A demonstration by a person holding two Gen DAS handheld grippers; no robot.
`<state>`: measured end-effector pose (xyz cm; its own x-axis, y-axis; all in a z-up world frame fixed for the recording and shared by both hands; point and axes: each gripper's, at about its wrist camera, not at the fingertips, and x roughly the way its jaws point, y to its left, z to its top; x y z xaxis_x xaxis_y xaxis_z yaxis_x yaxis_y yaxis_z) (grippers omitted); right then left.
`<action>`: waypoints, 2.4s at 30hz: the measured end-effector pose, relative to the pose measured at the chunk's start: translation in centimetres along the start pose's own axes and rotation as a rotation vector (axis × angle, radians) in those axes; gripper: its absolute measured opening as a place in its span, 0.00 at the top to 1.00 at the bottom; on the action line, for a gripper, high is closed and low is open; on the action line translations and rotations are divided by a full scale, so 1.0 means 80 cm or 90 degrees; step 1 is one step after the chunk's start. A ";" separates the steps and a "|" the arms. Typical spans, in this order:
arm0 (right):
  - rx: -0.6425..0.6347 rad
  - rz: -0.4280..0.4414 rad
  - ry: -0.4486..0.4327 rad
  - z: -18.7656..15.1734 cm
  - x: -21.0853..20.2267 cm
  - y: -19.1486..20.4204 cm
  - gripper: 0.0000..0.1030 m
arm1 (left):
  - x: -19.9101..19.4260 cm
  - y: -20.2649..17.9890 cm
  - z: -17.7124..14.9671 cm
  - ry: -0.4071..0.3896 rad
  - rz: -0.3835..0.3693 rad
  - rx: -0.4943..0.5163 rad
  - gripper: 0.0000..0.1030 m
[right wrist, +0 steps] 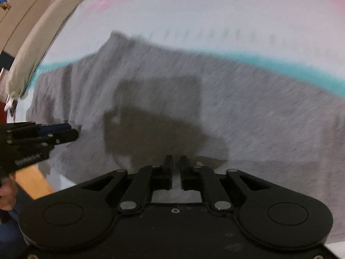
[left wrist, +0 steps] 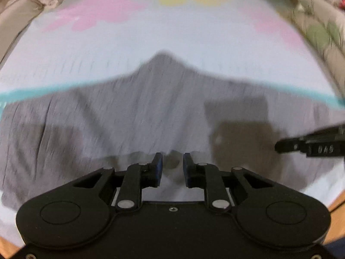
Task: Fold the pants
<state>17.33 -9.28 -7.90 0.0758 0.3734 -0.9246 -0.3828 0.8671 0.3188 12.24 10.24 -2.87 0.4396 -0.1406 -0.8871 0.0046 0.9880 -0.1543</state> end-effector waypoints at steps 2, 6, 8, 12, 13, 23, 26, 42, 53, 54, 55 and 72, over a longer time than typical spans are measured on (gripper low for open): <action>0.036 -0.009 -0.053 -0.001 -0.018 -0.010 0.86 | 0.005 -0.011 0.017 -0.024 0.000 -0.015 0.73; 0.107 -0.037 -0.194 0.029 -0.036 -0.035 0.84 | 0.017 -0.027 0.042 -0.035 0.001 -0.029 0.73; 0.105 -0.047 -0.241 0.054 -0.042 -0.043 0.83 | 0.028 -0.033 0.049 -0.032 -0.006 -0.040 0.73; 0.050 -0.075 -0.206 0.078 -0.021 -0.040 0.81 | 0.049 -0.038 0.059 -0.017 -0.009 -0.036 0.73; 0.047 -0.057 -0.180 0.079 -0.016 -0.042 0.81 | 0.058 -0.038 0.063 -0.016 -0.003 -0.035 0.73; -0.020 -0.003 -0.077 0.004 -0.004 -0.043 0.81 | 0.077 -0.052 0.089 -0.005 -0.001 -0.068 0.74; -0.028 -0.011 -0.141 0.009 -0.027 -0.041 0.81 | 0.070 -0.060 0.093 -0.023 -0.005 -0.067 0.74; -0.037 -0.030 -0.103 0.041 0.004 -0.046 0.80 | 0.080 -0.034 0.103 -0.026 0.010 -0.098 0.74; -0.001 -0.039 -0.113 0.054 0.020 -0.057 0.83 | 0.098 -0.033 0.092 0.025 0.011 -0.090 0.73; 0.007 -0.038 -0.119 0.061 0.023 -0.060 0.83 | 0.098 -0.029 0.092 0.025 0.017 -0.093 0.73; 0.010 -0.038 -0.126 0.067 0.026 -0.062 0.84 | 0.098 -0.024 0.092 0.023 0.020 -0.099 0.73; -0.069 0.025 -0.135 0.069 0.017 -0.031 0.76 | 0.061 0.052 0.051 0.009 0.054 -0.110 0.73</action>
<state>23.41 -9.09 -8.80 0.2460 0.4763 -0.8442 -0.4843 0.8148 0.3186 18.07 13.90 -6.05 0.4187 -0.0589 -0.9062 -0.1865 0.9711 -0.1493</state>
